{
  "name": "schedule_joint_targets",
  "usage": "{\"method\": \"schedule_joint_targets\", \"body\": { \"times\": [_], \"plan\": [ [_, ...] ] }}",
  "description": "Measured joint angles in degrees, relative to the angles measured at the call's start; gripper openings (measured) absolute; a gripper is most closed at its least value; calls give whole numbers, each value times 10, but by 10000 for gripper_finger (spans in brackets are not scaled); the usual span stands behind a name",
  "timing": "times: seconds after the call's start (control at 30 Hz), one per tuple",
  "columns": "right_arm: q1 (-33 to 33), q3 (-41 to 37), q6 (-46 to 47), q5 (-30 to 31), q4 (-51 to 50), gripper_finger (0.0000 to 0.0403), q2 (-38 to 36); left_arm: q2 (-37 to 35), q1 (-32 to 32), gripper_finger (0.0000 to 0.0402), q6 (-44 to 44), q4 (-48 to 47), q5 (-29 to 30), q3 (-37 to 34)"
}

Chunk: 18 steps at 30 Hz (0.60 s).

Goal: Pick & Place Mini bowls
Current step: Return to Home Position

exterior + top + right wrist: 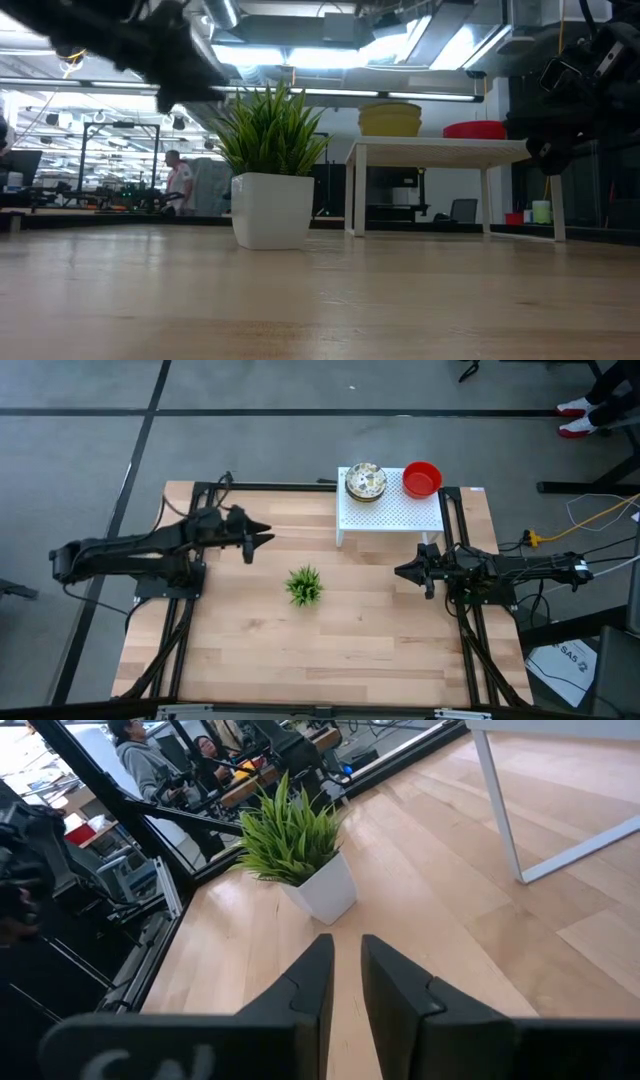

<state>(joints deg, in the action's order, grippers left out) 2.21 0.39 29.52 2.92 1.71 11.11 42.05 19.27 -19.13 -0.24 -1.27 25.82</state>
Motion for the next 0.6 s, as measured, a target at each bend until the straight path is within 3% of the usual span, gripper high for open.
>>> {"method": "schedule_joint_targets", "body": {
  "times": [0.33,0.6],
  "plan": [
    [0,0,0,0,0,56,0,-132,-30,153,-42,33,59,-139],
    [0,0,0,0,0,56,0,-229,-81,156,-46,16,106,-198]
  ]
}}
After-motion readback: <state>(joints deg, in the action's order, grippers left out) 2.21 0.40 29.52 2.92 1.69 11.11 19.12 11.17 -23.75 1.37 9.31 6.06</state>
